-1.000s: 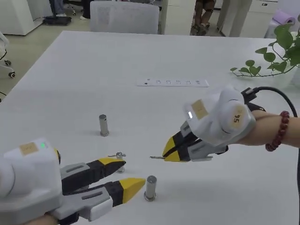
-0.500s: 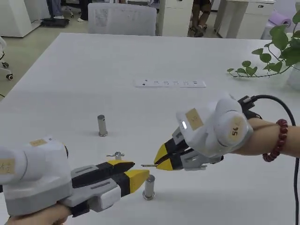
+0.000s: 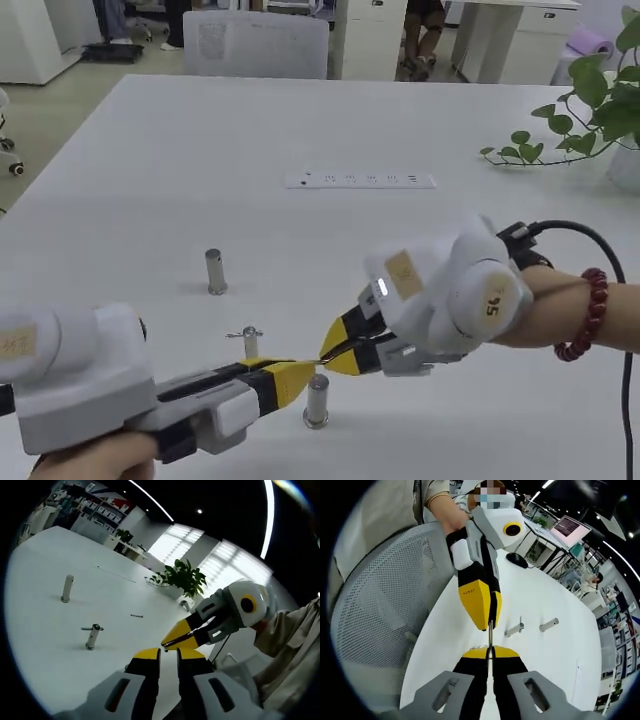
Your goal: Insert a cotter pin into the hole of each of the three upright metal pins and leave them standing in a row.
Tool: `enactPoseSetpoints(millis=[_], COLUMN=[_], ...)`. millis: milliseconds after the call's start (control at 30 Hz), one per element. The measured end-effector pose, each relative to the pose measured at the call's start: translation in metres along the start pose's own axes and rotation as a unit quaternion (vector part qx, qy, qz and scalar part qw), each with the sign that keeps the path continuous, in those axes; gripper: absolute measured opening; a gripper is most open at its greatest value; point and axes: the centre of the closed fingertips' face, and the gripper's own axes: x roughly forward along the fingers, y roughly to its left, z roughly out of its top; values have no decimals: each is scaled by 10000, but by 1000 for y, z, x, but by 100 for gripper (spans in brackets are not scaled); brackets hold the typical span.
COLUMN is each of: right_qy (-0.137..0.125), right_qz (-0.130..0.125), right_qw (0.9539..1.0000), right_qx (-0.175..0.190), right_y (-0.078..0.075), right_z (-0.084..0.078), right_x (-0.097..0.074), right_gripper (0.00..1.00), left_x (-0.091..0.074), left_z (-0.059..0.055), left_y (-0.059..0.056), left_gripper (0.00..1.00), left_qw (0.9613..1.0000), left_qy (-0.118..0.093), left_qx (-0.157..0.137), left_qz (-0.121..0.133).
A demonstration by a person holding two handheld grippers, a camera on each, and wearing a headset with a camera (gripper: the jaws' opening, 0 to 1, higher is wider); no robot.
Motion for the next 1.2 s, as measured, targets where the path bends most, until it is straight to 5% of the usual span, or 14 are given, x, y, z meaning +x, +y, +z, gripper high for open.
enactPoseSetpoints(millis=[167, 867, 1200], right_qy=[-3, 51, -32], right_qz=[-50, -126, -165], right_qw=[10000, 9999, 9995], right_qx=[-37, -31, 250], right_y=[1, 2, 0], right_z=[2, 2, 3], right_x=[1, 1, 0], right_gripper=[2, 2, 4], left_x=[3, 5, 4], left_z=[4, -8, -4], left_y=[3, 5, 6], left_gripper=[8, 1, 0], left_qw=[9995, 9992, 9991], left_qy=[5, 249, 246], left_qx=[-324, -182, -164], left_qz=[5, 245, 294])
